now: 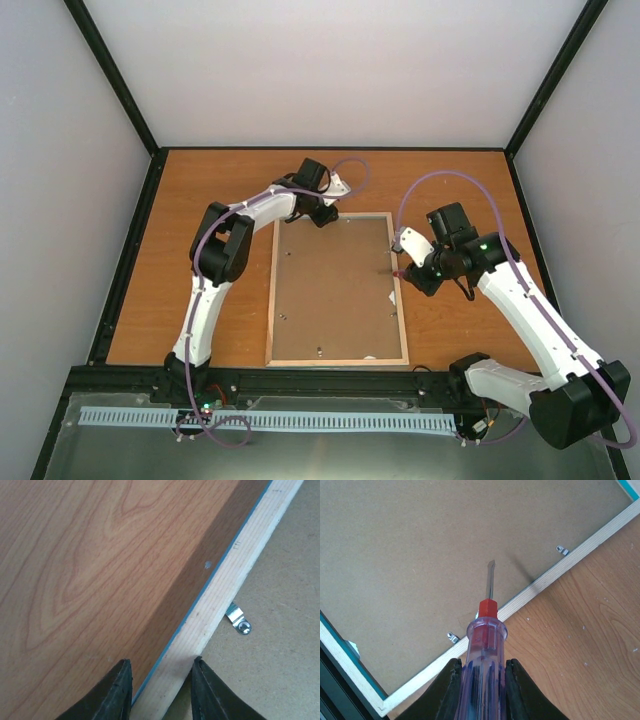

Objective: Take the photo out of the frame

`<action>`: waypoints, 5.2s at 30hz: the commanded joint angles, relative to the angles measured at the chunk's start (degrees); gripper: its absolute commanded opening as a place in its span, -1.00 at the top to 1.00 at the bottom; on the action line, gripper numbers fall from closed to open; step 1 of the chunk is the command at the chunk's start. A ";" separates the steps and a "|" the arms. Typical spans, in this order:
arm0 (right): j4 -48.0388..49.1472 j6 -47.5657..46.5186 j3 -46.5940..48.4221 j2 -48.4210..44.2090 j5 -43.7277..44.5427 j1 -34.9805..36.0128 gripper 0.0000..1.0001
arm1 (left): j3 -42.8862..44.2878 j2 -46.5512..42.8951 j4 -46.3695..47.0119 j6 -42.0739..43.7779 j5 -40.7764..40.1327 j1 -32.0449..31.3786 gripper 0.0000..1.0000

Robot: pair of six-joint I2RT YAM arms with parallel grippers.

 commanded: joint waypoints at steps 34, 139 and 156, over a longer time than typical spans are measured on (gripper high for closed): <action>3.13 -0.19 1.26 2.91 -3.75 -0.42 0.95 | -38.06 -31.04 -3.34 -31.44 -8.73 8.90 0.34; 0.77 4.39 24.17 26.50 -5.93 14.68 0.94 | -71.83 -57.42 3.62 -60.19 3.08 9.44 0.78; -3.85 8.74 49.76 49.05 -8.46 23.13 0.94 | -76.35 -64.77 7.64 -62.99 3.14 9.37 0.98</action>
